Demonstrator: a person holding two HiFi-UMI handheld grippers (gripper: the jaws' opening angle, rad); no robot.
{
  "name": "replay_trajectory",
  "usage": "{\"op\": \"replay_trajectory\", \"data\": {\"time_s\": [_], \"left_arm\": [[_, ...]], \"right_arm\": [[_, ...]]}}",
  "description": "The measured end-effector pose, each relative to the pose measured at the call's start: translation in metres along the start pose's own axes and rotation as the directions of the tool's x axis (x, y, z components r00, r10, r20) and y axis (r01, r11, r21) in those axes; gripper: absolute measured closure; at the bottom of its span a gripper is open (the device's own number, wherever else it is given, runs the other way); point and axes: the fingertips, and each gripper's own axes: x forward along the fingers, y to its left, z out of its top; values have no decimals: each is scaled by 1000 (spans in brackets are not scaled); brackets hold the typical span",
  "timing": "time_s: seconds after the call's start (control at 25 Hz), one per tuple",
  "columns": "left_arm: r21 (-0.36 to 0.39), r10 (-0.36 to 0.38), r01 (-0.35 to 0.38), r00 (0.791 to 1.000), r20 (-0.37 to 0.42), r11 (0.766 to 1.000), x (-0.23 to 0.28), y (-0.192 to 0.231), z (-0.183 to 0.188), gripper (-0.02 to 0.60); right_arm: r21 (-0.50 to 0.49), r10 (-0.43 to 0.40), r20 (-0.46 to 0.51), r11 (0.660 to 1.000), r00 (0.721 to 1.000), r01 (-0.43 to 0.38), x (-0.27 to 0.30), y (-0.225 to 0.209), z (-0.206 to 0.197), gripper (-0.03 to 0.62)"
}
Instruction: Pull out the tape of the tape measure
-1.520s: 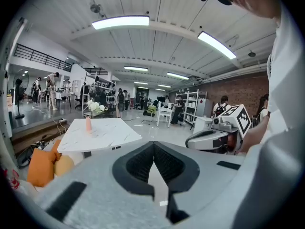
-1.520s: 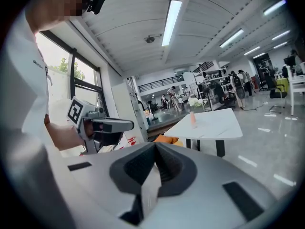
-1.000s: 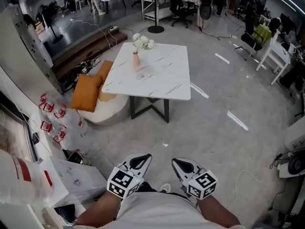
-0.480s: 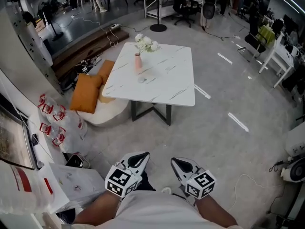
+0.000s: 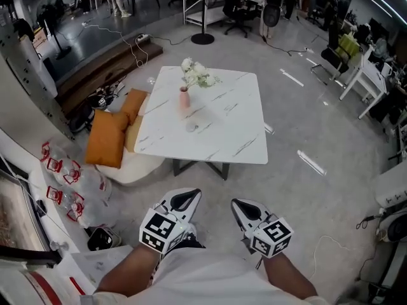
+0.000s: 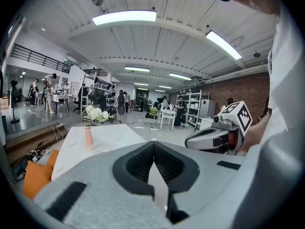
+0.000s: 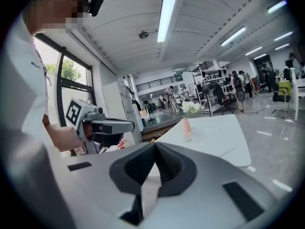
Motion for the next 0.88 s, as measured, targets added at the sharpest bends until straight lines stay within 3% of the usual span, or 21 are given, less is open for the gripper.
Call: {"op": "replay_trajectory", "data": {"time_s": [0.16,0.44,0.88], "left_arm": [[39,-41,41,999,-15,998,9,45,2,574],[22,-105,106,993,-45,994,18,96,-10,574],[-11,-107,107,992,-66,994,57,138,-8,574]], "right_arm": [[1,-30,-21,1000,999,30,43,-4,4,588],[1,-57,-64,998,996,58,98,-2,4,588],[21,-41,-77,999,996,43,150,-45,24,588]]}}
